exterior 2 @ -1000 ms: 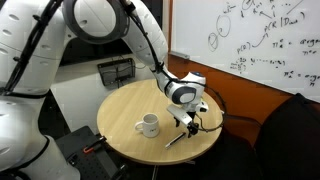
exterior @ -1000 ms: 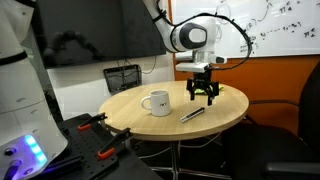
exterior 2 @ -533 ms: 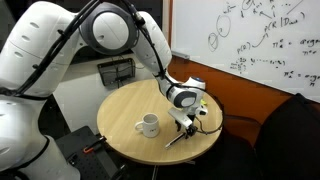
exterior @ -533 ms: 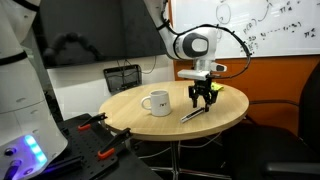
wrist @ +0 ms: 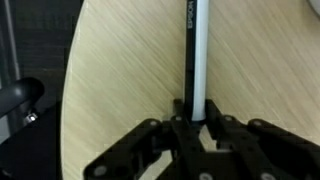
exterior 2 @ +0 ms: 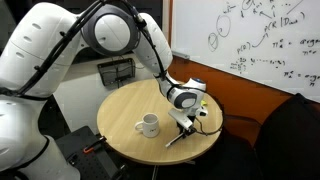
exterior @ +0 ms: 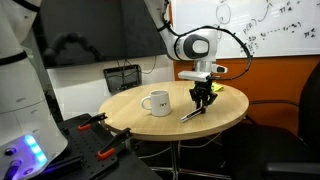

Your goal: Place the marker in the mug

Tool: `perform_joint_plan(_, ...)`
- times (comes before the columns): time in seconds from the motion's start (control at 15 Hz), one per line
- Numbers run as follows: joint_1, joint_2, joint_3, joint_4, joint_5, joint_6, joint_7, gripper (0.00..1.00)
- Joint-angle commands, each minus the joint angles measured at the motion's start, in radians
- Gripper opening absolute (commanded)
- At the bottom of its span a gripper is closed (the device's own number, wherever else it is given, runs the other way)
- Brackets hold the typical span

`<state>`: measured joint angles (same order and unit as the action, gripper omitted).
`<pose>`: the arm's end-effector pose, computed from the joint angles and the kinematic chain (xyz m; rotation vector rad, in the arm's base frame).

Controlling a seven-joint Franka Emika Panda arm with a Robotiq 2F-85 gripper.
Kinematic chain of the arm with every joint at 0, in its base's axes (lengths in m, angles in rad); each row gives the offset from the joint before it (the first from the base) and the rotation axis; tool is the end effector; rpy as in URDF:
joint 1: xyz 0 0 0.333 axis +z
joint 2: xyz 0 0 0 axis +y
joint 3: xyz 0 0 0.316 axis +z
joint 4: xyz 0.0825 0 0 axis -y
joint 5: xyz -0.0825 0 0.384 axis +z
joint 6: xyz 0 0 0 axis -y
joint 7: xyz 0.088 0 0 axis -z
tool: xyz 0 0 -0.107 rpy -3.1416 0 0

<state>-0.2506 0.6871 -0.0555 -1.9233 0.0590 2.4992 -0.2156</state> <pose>0.5774 -0.1827 0.1202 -3.1055 0.2007 0.1660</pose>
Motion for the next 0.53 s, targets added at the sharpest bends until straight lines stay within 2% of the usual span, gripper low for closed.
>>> perform_joint_plan(0.0, -0.024, -0.059, 0.039, -0.04, 0.009, 0.021, -0.073, 0.07)
perform_joint_plan(0.13, -0.036, -0.123, 0.074, -0.082, 0.002, 0.061, -0.169, 0.07)
perform_joint_plan(0.27, -0.05, -0.203, 0.113, -0.119, 0.01, 0.042, -0.269, 0.07)
perform_joint_plan(0.47, -0.09, -0.318, 0.187, -0.183, 0.079, 0.031, -0.456, 0.07)
